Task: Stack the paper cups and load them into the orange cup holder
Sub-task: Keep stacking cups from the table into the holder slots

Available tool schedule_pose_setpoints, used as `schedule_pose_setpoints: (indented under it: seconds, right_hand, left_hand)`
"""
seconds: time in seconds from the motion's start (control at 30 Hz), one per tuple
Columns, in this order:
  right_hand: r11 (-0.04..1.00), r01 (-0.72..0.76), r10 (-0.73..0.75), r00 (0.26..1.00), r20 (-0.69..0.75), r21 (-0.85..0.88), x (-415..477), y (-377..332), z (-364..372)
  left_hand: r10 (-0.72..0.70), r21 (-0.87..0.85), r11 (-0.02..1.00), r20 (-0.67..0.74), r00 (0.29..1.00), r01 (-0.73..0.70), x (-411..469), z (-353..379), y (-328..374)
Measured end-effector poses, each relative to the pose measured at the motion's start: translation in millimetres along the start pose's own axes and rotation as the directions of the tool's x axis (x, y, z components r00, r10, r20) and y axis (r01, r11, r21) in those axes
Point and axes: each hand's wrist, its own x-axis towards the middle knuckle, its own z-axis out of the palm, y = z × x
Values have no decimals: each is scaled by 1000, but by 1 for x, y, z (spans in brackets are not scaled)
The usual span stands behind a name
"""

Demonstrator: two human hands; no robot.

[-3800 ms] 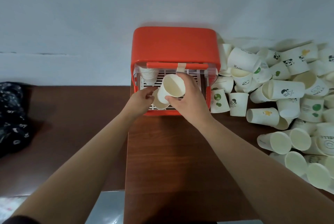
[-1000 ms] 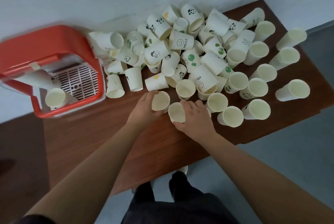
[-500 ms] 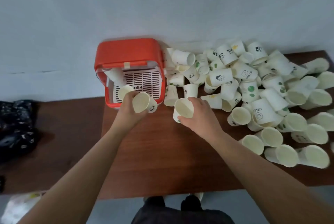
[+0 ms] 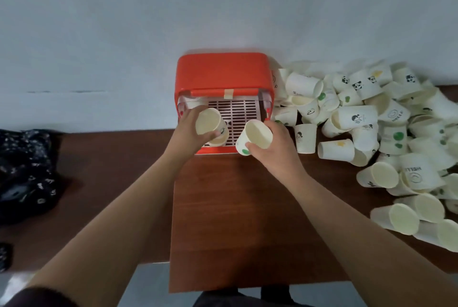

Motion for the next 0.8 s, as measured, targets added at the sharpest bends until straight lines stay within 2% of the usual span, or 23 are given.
schedule_pose_setpoints:
  seconds: [0.13, 0.2, 0.37, 0.5, 0.63, 0.73, 0.8]
  right_hand:
    - [999, -48, 48, 998, -32, -16, 7, 3, 4]
    - [998, -58, 59, 997, -43, 9, 12, 0, 6]
    - [985, -45, 48, 999, -10, 168, 31, -15, 21]
    - [982, -7, -4, 998, 55, 188, 45, -25, 42]
    - [994, 112, -109, 985, 130, -11, 51, -26, 62]
    - [953, 230, -191, 962, 197, -199, 54, -23, 74]
    - [947, 240, -187, 952, 242, -213, 57, -19, 80]
  left_hand:
    - [-5, 214, 976, 143, 990, -26, 17, 18, -15]
    - [-47, 244, 970, 218, 975, -8, 20, 27, -26]
    - [-80, 74, 996, 343, 936, 58, 24, 26, -46]
    - [-144, -207, 955, 311, 939, 215, 18, 7, -54]
    - [-148, -351, 908, 244, 958, 230, 8, -3, -45]
    - [-65, -347, 923, 290, 955, 168, 9, 0, -49]
    - [-43, -292, 946, 315, 948, 139, 11, 6, -53]
